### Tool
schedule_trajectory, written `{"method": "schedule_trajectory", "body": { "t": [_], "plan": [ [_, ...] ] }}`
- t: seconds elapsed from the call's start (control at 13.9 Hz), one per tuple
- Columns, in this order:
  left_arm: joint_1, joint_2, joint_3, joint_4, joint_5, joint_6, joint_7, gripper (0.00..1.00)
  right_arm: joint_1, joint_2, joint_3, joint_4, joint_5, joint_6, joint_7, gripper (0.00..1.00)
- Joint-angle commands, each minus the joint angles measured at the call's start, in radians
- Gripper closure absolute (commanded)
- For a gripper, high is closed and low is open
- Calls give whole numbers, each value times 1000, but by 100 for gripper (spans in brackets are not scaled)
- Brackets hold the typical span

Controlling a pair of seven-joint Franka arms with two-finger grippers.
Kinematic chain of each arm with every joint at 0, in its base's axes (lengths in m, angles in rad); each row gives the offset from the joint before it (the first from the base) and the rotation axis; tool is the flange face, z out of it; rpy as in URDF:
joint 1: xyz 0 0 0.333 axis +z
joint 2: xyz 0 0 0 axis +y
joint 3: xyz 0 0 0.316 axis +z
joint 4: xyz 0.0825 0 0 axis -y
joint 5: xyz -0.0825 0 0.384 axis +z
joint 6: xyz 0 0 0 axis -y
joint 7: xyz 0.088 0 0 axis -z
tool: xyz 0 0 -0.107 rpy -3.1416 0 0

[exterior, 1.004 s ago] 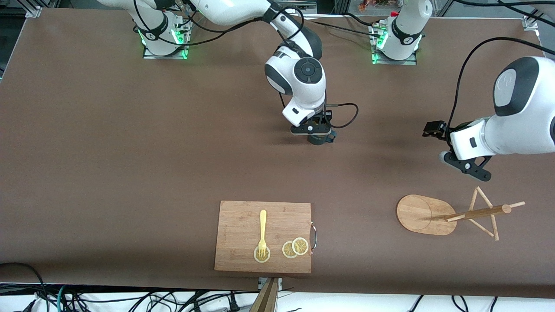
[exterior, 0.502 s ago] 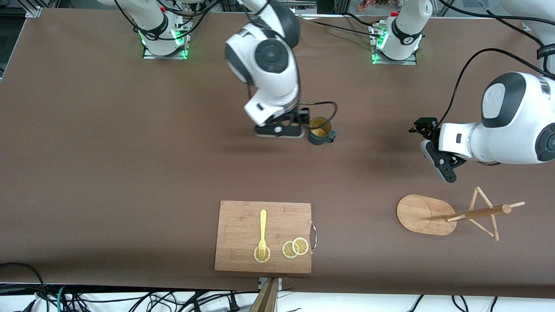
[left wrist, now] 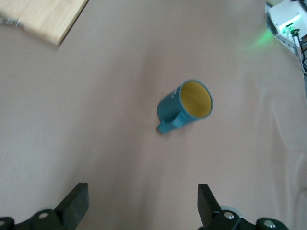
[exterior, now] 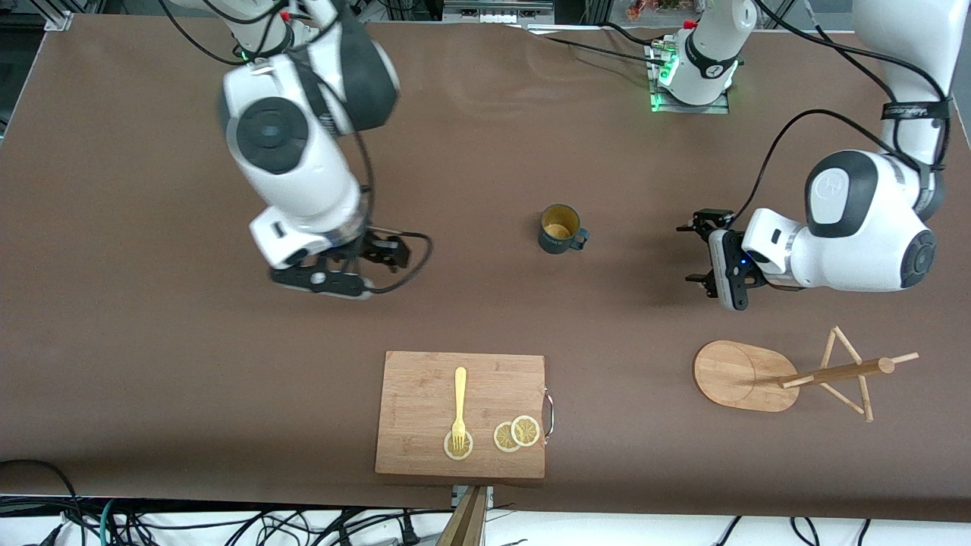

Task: Pass cup and hang on rack
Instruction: 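Set the mug down and open the right gripper, withdrawing it, then close the left gripper on the mug's rim beside the handle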

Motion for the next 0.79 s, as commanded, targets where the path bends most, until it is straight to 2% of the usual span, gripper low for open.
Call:
{"method": "schedule_trajectory", "body": {
  "t": [0.0,0.07,0.22,0.36,0.43,0.57,0.65,0.72],
  "plan": [
    [-13,15,-36,-64,-107,135,263,0,-20,-144,-39,-162,15,-6,-99,0],
    [-16,18,-59,-67,-116,170,323,0,-20,-172,-71,-193,15,-14,-134,0],
    [-12,44,-62,-72,-174,180,399,0,-21,-260,-112,-277,14,-18,-188,0],
    [-13,113,-62,-70,-293,192,584,0,-47,-361,-108,-371,-7,-18,-219,0],
    [-10,145,-62,-72,-365,192,688,0,-108,-421,-76,-420,-21,-21,-265,0],
    [-10,191,-62,-89,-456,194,842,0,-304,-524,82,-515,-93,-18,-380,0],
    [-9,202,-62,-108,-499,189,893,0,-373,-532,140,-531,-104,-18,-401,0],
    [-6,204,-62,-141,-548,179,943,0,-417,-531,171,-531,-113,-18,-414,0]
  ]
}}
